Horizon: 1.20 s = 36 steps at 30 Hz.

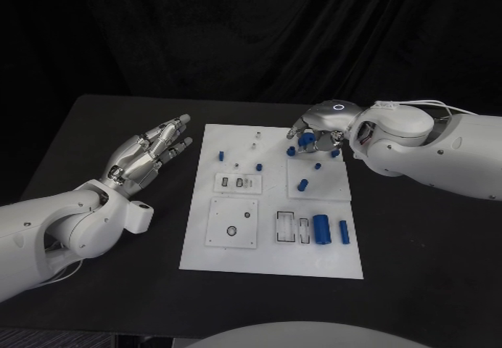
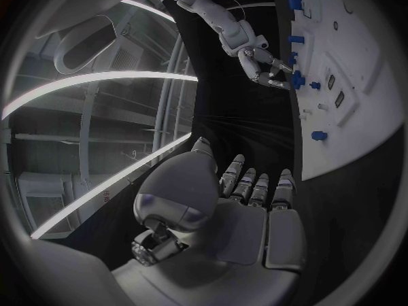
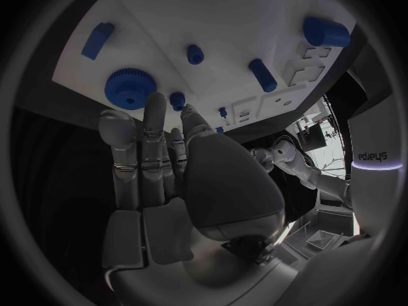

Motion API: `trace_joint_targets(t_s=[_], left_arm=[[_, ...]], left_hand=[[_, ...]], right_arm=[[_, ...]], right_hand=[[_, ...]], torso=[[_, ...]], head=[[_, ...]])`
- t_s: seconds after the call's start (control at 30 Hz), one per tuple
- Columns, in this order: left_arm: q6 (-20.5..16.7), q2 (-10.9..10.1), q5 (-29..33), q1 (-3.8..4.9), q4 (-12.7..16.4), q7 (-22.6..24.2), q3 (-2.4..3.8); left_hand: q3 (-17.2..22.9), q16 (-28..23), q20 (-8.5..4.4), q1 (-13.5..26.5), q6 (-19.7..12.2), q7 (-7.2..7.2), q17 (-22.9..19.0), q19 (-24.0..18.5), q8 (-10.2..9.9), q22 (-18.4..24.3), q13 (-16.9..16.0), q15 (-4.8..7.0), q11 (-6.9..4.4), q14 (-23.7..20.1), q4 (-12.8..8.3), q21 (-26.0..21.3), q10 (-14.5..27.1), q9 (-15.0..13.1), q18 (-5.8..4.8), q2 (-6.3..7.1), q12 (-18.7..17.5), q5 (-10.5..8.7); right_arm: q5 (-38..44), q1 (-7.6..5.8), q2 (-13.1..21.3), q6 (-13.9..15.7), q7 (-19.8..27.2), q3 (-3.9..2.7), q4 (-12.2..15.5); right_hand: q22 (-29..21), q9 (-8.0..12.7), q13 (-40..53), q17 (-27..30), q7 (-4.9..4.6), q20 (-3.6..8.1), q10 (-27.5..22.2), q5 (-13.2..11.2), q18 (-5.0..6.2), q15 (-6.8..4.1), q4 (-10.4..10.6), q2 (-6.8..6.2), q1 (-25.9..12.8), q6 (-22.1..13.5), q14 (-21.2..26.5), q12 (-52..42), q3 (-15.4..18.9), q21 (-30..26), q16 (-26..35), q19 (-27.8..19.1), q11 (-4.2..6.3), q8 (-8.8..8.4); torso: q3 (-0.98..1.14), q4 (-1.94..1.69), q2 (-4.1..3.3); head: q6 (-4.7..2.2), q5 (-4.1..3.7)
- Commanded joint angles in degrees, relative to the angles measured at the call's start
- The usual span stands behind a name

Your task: Assemble the parts on the task board

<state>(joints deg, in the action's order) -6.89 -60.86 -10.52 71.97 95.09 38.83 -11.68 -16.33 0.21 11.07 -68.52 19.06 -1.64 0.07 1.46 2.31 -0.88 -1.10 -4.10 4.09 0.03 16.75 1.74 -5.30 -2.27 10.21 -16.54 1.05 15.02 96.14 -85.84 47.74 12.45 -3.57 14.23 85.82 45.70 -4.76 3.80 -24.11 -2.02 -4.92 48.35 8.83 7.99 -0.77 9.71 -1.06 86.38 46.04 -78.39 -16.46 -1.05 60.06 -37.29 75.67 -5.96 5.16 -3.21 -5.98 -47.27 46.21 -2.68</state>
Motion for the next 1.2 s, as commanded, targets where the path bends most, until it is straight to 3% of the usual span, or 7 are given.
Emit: trace_joint_targets(t_s=[0.03, 0.37, 0.53, 0.77, 1.03, 1.2], left_arm=[[1.13, 0.15, -0.22, 0.19, -0.05, 16.14, 0.02], [1.39, 0.21, -0.22, 0.19, -0.35, 16.08, -0.04], [1.52, 0.23, -0.22, 0.19, -0.53, 15.96, -0.07], [1.75, 0.37, -0.22, 0.18, -0.77, 15.80, -0.12], [1.98, 0.47, -0.22, 0.18, -1.03, 15.60, -0.19], [2.19, 0.57, -0.22, 0.18, -1.28, 15.48, -0.26]], left_hand=[[0.23, -0.19, 0.35, -0.37, -0.02, -0.12, -0.06, 0.07, -0.06, 0.02, 0.01, -0.39, 0.45, 0.01, 0.04, -0.16, -0.13, 0.03, 0.12, -0.13, -0.05, 0.38], [0.48, -0.18, 0.58, -0.46, -0.10, -0.03, -0.04, 0.08, -0.09, 0.01, 0.00, -0.61, 0.77, 0.04, 0.04, -0.14, -0.19, 0.04, 0.14, -0.16, -0.04, 0.75], [0.74, -0.17, 0.74, -0.58, -0.17, -0.03, -0.04, 0.08, -0.10, 0.01, -0.01, -0.75, 0.92, 0.05, 0.04, -0.13, -0.24, 0.05, 0.16, -0.14, -0.04, 1.40], [0.96, -0.15, 0.85, -0.75, -0.21, -0.01, -0.02, 0.08, -0.10, 0.01, -0.02, -0.90, 1.14, 0.09, 0.01, -0.12, -0.31, 0.06, 0.17, -0.11, -0.03, 2.04], [1.34, -0.14, 0.98, -1.28, -0.20, -0.08, 0.00, 0.11, -0.10, -0.02, -0.03, -1.09, 1.27, 0.13, -0.06, -0.06, -0.37, 0.05, 0.18, -0.05, -0.02, 3.09], [1.55, -0.14, 1.04, -1.58, -0.07, -0.26, 0.00, 0.11, -0.07, -0.01, -0.03, -1.15, 1.27, 0.13, -0.09, -0.05, -0.37, 0.03, 0.18, -0.05, -0.02, 3.59]], right_arm=[[0.90, 0.21, -0.19, 0.09, -0.51, -0.04, -0.19], [0.90, 0.54, -0.95, 0.12, -0.04, -0.04, -1.27], [0.90, 0.89, -1.72, 0.12, 0.32, -0.05, -2.22], [0.91, 1.58, -3.07, 0.51, 1.00, -0.05, -3.48], [0.91, 2.42, -4.28, 0.45, 1.76, -0.05, -4.67], [0.91, 2.71, -4.65, 0.44, 2.16, -0.05, -5.05]], right_hand=[[0.71, -0.08, 0.07, -0.24, -0.19, -0.43, 0.77, 0.16, -0.38, 0.27, 0.07, -0.13, -0.50, 0.61, 0.09, 0.26, -0.52, 0.55, -0.50, 0.15, -0.02, -0.03], [3.63, -0.21, -0.01, -1.84, -0.44, -0.57, 2.47, 4.35, -0.59, 0.37, -0.55, -0.18, 0.09, 1.06, 0.13, 1.41, -2.41, 2.60, -1.94, -0.16, 0.06, -0.29], [5.33, -0.25, -0.01, -2.40, -0.48, -0.64, 3.03, 5.66, -0.80, 0.48, -0.70, -0.24, 0.25, 1.26, 0.16, 1.88, -3.32, 3.77, -2.50, 0.02, 0.09, -0.37], [8.08, -0.44, 0.00, -3.32, -0.75, -0.86, 4.62, 6.79, -1.14, 0.72, -0.62, -0.53, 0.23, 2.32, 0.04, 2.31, -4.83, 5.75, -3.62, 0.51, 0.23, -0.13], [9.48, -0.69, 0.05, -4.00, -1.12, -1.05, 6.41, 6.29, -1.25, 0.86, -0.16, -1.08, -0.15, 3.64, 0.20, 2.62, -6.22, 6.71, -4.37, 0.44, 0.41, 0.17], [10.09, -1.42, 0.14, -4.44, -1.59, -1.09, 8.63, 6.59, -1.25, 0.77, 0.22, -1.55, -0.10, 6.18, 0.54, 2.64, -7.90, 7.04, -4.76, 0.08, 0.69, 1.17]], torso=[[0.04, -0.02, -0.13], [-0.01, -0.23, -0.30], [-0.02, -0.09, -0.33], [0.03, -0.19, -0.33], [0.07, -0.18, -0.33], [0.14, -0.23, -0.39]], head=[[0.20, -0.22], [0.14, -0.74], [0.12, -0.62], [0.07, -0.81], [0.22, -0.79], [0.37, -0.86]])
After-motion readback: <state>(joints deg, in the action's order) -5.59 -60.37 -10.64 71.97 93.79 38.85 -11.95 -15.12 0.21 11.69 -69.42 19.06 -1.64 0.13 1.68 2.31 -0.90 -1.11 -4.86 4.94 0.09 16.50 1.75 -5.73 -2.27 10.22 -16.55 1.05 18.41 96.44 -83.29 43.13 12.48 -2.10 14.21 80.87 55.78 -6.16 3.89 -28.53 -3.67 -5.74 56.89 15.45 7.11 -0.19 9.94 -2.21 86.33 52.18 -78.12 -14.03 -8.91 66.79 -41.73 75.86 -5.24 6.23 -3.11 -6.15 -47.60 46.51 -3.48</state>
